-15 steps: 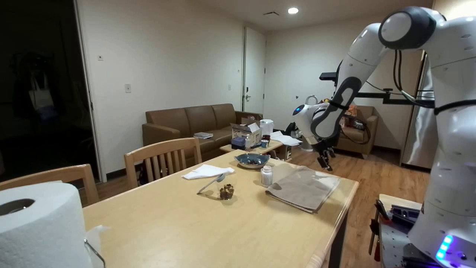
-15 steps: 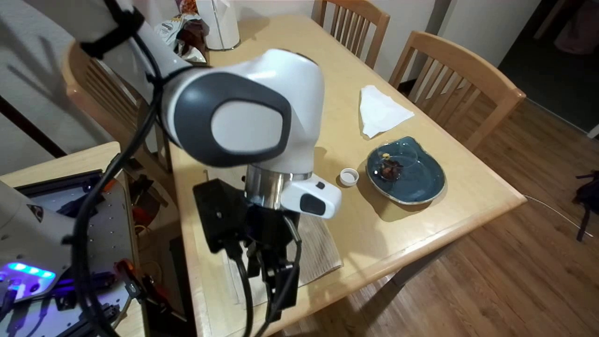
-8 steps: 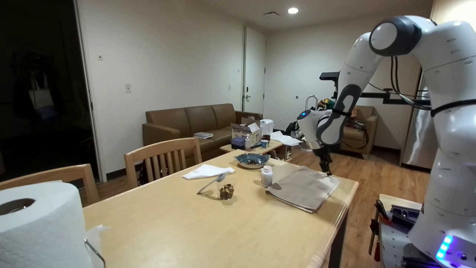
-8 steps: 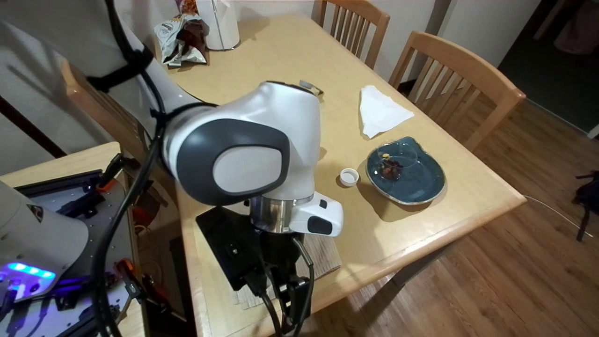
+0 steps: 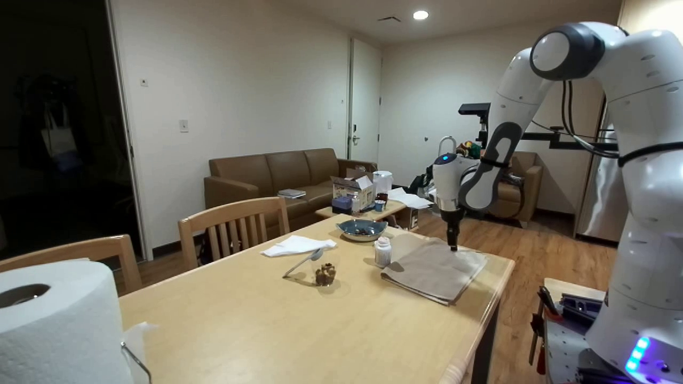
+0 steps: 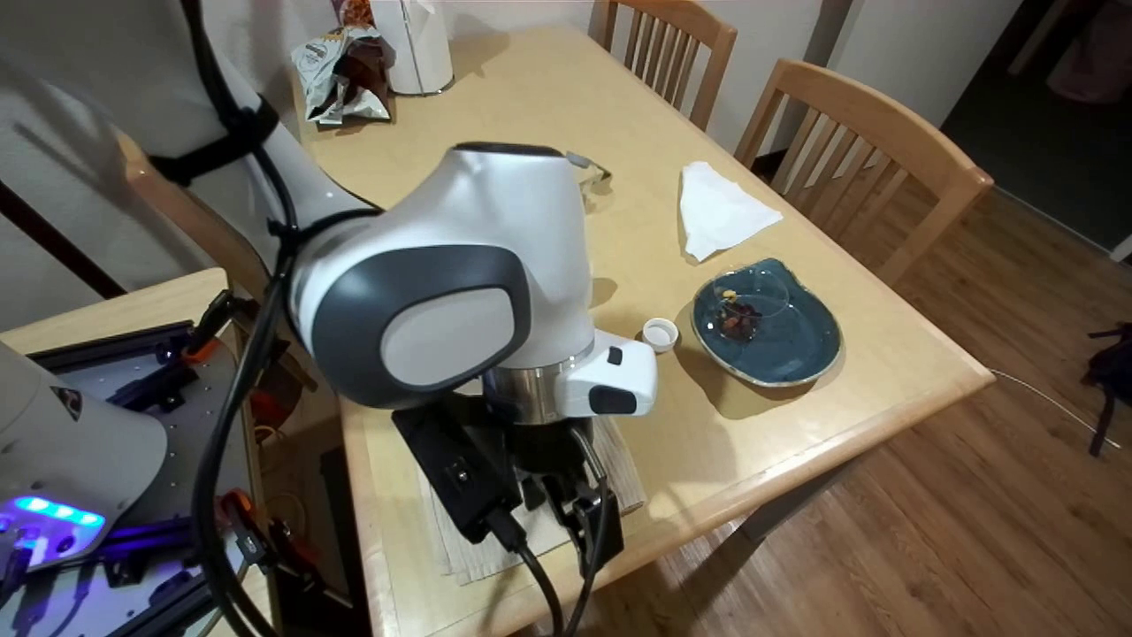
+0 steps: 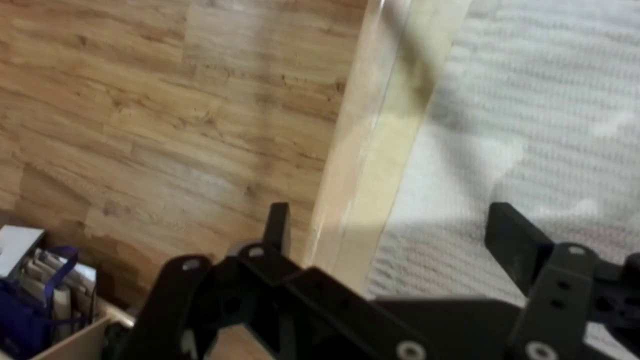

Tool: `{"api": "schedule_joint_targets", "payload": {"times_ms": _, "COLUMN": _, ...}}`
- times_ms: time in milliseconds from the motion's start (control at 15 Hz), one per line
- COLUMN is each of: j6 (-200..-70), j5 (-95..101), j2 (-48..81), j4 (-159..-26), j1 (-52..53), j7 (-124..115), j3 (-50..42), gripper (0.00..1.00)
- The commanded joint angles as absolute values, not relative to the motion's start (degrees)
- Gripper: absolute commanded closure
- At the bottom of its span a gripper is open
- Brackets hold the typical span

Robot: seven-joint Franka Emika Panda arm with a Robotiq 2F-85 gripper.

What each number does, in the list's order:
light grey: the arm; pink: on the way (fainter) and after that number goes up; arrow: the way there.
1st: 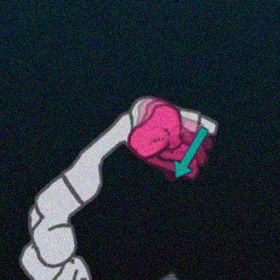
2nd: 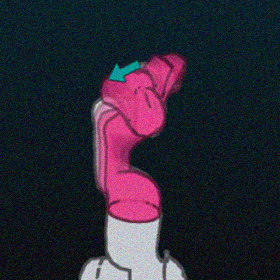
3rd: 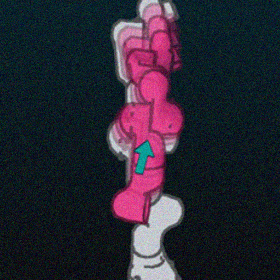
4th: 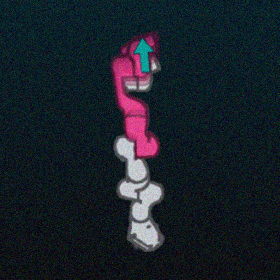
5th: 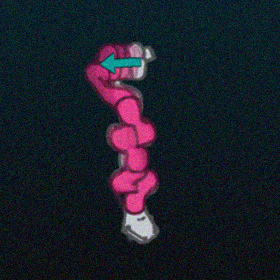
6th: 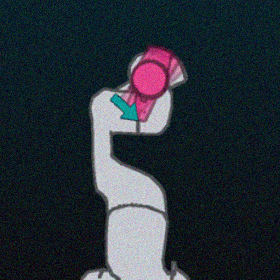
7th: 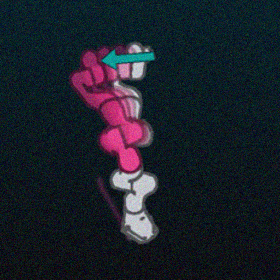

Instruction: Fold the towel in half once

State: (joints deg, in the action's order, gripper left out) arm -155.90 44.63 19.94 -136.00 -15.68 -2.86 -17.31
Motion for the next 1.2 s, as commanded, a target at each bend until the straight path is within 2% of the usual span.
{"api": "schedule_joint_targets", "payload": {"times_ms": 0, "j6": -171.06, "j5": 47.80, "j2": 20.20, "j4": -139.66, "j1": -15.83, "j7": -2.09, "j3": -19.54, "gripper": 0.00}}
{"api": "schedule_joint_targets", "payload": {"times_ms": 133, "j6": -173.67, "j5": 44.00, "j2": 21.68, "j4": -140.96, "j1": -16.85, "j7": 2.25, "j3": -18.44, "gripper": 0.00}}
{"api": "schedule_joint_targets", "payload": {"times_ms": 467, "j6": -166.91, "j5": 28.34, "j2": 25.63, "j4": -141.00, "j1": -22.93, "j7": 17.57, "j3": -10.89, "gripper": 0.00}}
{"api": "schedule_joint_targets", "payload": {"times_ms": 533, "j6": -165.23, "j5": 26.92, "j2": 25.63, "j4": -139.97, "j1": -22.12, "j7": 18.86, "j3": -11.52, "gripper": 0.25}}
{"api": "schedule_joint_targets", "payload": {"times_ms": 600, "j6": -163.28, "j5": 26.03, "j2": 25.33, "j4": -139.22, "j1": -20.99, "j7": 19.66, "j3": -12.52, "gripper": 0.26}}
{"api": "schedule_joint_targets", "payload": {"times_ms": 733, "j6": -161.02, "j5": 25.77, "j2": 25.50, "j4": -137.77, "j1": -19.24, "j7": 18.74, "j3": -14.35, "gripper": 0.38}}
{"api": "schedule_joint_targets", "payload": {"times_ms": 1133, "j6": -159.21, "j5": 28.86, "j2": 26.31, "j4": -136.14, "j1": -14.73, "j7": 15.14, "j3": -19.05, "gripper": 0.79}}
